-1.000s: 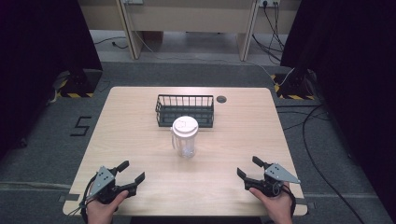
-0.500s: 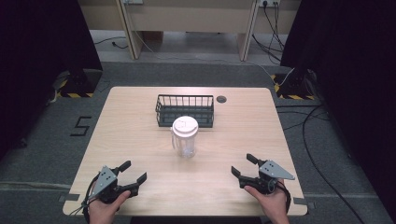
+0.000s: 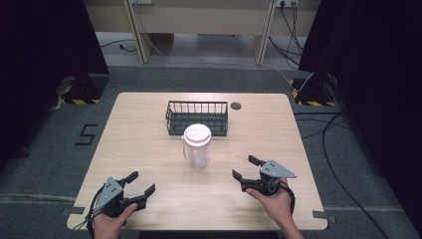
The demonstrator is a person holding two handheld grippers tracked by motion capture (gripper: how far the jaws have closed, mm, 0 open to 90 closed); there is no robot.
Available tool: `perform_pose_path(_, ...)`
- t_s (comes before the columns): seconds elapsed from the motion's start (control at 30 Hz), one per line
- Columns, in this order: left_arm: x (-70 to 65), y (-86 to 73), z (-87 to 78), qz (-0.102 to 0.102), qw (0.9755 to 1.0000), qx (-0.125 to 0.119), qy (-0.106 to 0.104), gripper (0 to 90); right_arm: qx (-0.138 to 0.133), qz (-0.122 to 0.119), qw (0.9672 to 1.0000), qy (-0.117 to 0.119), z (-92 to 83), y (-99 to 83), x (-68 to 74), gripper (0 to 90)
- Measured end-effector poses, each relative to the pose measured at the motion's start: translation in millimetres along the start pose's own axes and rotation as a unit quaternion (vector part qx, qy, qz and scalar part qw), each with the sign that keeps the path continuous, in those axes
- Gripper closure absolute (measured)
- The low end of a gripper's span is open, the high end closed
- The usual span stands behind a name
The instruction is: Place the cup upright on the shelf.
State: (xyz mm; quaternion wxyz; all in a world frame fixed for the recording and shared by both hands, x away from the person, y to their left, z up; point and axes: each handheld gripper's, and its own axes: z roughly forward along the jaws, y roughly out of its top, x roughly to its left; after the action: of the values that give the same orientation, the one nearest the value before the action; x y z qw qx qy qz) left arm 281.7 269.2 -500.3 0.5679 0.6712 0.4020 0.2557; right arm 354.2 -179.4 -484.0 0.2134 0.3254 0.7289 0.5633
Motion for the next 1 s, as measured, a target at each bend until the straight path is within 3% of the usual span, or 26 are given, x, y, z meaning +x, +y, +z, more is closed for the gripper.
perform_pose_path(1.0,0.7,1.2,0.4,0.000,1.0000,-0.002,-0.001,18.4,0.015,-0.010,0.9994,0.029,59.7,24.8,9.4,16.4)
